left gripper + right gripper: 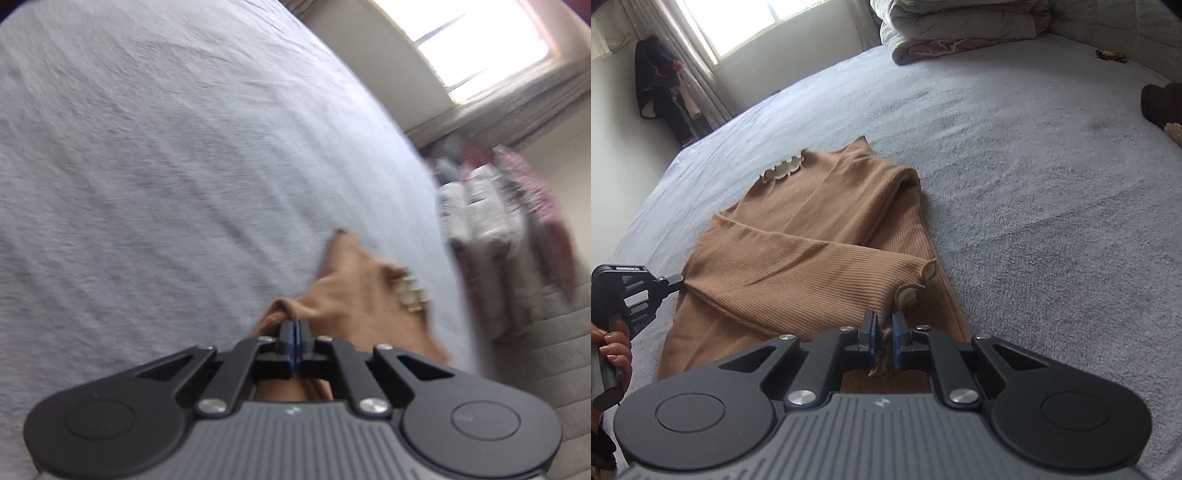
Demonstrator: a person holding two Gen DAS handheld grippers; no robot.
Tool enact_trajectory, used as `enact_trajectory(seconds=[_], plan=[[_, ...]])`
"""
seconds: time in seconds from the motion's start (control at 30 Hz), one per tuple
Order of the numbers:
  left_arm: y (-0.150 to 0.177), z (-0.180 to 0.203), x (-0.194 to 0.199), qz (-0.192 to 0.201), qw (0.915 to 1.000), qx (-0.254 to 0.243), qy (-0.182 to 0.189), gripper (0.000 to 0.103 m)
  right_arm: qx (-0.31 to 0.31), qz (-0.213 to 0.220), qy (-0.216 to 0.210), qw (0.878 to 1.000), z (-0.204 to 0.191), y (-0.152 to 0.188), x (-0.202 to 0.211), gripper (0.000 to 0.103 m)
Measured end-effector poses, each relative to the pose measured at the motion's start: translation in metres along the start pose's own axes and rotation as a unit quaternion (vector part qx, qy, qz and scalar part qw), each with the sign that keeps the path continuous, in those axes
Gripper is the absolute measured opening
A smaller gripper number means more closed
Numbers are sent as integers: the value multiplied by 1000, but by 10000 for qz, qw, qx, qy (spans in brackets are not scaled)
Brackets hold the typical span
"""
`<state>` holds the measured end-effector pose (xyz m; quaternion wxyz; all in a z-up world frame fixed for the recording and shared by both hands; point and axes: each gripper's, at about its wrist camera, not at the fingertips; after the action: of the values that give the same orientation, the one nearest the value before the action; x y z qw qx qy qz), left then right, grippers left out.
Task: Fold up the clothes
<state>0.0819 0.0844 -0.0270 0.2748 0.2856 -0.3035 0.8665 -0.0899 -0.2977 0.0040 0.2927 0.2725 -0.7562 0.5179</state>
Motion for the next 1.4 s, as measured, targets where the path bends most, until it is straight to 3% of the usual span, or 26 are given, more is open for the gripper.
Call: enact_trajectory(seconds=[0.03,0.17,0.27,0.3,0.4,0.7,0.97,1.2,1.3,1.37,1.4], plan=[[2,1,-3,-12,9998,-111,-185,1,148,-109,103,9998,-2,2,-6,10],[2,5,1,-79,9992,-347,-194,3,613,-184,268,9976,-8,10,-12,13],[2,5,15,-278,9991,-293,-94,12,414,-182,181,9988,1,5,2,24],[5,6,21,-326,9986,-399,-114,17,418,-178,181,9988,4,5,7,26],[19,0,42,-475,9957,-721,-333,45,570,-259,249,9977,13,10,21,33],[79,-36,98,-817,9860,-1340,-567,45,383,-648,127,9971,46,47,45,36],[116,-45,123,-1424,9745,-1690,-395,45,-55,-719,-334,9968,66,64,56,36],[129,-67,145,-1829,9701,-1593,-95,42,-112,-972,-732,9925,71,68,62,35],[132,-73,149,-2087,9659,-1533,-35,35,-4,-1099,-860,9902,71,69,63,34],[134,-76,148,-2312,9621,-1446,-27,29,54,-1184,-924,9886,71,69,63,20],[134,-78,148,-2377,9610,-1411,-21,18,55,-1211,-951,9881,72,69,63,16]])
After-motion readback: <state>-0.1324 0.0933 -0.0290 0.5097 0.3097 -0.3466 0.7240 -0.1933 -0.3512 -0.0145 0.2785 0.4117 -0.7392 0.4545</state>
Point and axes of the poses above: each gripper's, at about its wrist camera, not at the fingertips, and x roughly against the way its jaws point, z to its right, y to its underside, and after that the axes turned 4 degrees about x, right-handed
